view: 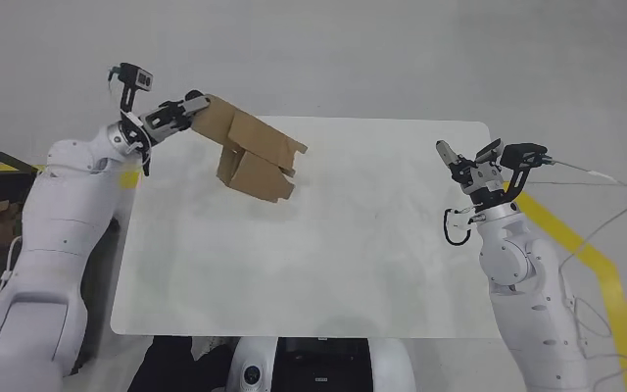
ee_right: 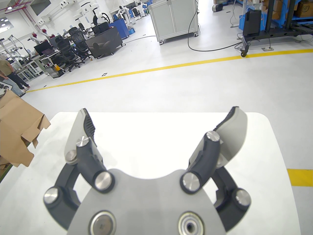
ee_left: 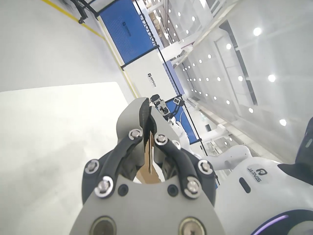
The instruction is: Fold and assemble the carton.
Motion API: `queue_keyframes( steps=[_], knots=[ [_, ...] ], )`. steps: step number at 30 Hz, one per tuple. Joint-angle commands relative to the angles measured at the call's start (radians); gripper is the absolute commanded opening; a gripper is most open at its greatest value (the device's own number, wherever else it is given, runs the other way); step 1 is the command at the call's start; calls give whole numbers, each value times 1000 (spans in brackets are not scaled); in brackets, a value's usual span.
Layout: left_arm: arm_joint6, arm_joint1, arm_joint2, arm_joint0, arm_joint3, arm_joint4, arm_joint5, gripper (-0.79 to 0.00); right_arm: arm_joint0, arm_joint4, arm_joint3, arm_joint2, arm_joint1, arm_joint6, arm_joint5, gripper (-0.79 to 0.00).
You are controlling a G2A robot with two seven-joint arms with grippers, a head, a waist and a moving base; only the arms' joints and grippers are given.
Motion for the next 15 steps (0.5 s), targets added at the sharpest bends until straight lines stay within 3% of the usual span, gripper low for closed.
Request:
queue_keyframes(
  steps=[1,8,15],
  knots=[
    [22,-14,35,-14,-29,26,2,-785,0,0,0,0,0,0,0,0],
    [62,-49,111,-48,-84,61,32,-785,0,0,0,0,0,0,0,0],
    [78,-63,128,-48,-118,91,26,-785,0,0,0,0,0,0,0,0]
  ],
)
